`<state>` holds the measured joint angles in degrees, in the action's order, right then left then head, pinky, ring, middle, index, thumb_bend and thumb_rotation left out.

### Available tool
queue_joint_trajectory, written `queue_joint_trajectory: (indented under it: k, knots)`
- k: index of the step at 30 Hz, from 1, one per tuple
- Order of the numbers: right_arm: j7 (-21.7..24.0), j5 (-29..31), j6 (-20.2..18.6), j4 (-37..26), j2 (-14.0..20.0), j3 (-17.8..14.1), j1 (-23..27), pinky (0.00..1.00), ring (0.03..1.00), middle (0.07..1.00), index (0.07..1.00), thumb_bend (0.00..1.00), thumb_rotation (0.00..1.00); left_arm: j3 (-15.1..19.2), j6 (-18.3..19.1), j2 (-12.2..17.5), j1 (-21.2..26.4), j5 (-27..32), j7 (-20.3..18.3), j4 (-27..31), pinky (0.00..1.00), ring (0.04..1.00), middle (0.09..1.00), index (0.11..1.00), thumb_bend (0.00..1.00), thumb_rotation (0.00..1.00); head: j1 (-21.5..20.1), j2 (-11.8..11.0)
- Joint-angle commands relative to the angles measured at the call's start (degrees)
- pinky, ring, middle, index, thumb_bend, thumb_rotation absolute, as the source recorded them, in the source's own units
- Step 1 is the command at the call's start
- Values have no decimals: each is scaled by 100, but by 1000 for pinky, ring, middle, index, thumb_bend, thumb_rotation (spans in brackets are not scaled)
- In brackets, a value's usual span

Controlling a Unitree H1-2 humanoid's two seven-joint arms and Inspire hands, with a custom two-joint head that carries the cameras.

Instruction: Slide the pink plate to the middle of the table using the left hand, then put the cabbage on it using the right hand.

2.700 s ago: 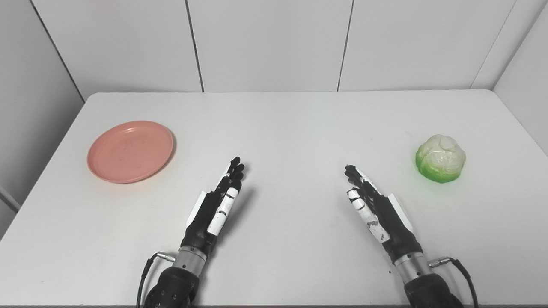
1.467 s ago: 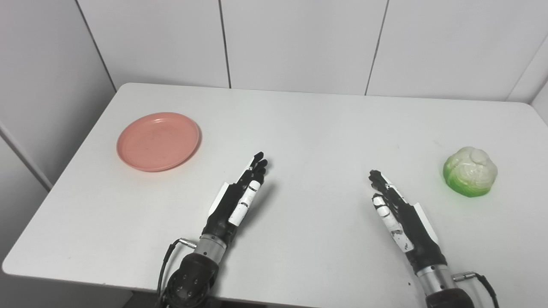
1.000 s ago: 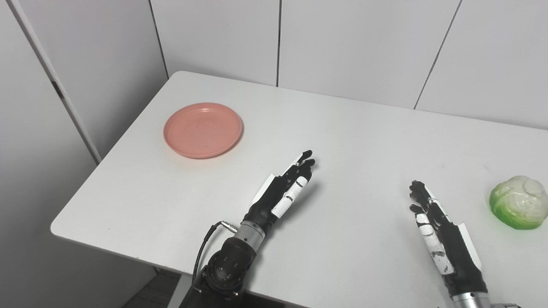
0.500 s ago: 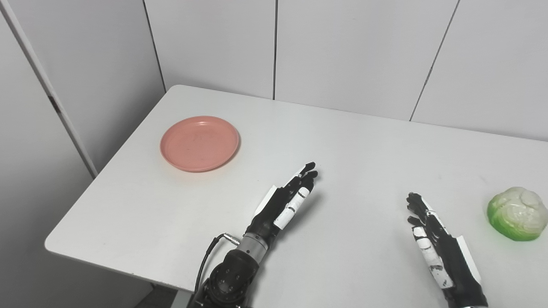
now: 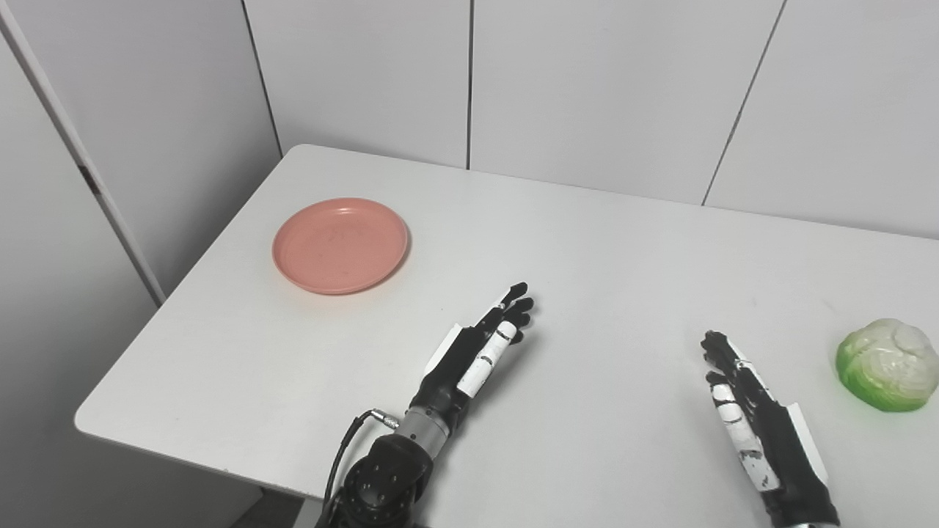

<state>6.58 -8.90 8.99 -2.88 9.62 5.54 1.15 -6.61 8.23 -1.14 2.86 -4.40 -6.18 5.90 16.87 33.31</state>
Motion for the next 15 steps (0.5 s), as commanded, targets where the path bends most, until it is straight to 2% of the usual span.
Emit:
queue_joint_trajectory:
  k: [1,5,7,11,15]
  knots:
    - [-37,-2,19,173,-32,6,-67,870,905,903,899,318,1000,128,-1,62,393,107,29,294,915,922,936,927,467,1000,36,-1]
    - [-18,35,122,261,-14,5,-27,870,903,901,899,300,1000,274,45,136,679,99,63,400,898,913,935,926,491,1000,26,-6]
    - [-22,28,75,258,-16,-1,-23,872,904,899,896,329,1000,371,191,218,819,165,30,532,887,908,934,926,493,1000,46,-13]
    - [11,67,18,221,-9,-4,-23,874,904,899,895,315,1000,542,428,339,1054,341,-2,748,878,891,918,909,490,1000,67,0]
    - [-7,47,131,303,5,-5,2,864,901,899,895,301,1000,774,334,486,1306,597,-23,766,859,873,903,890,492,1000,76,19]
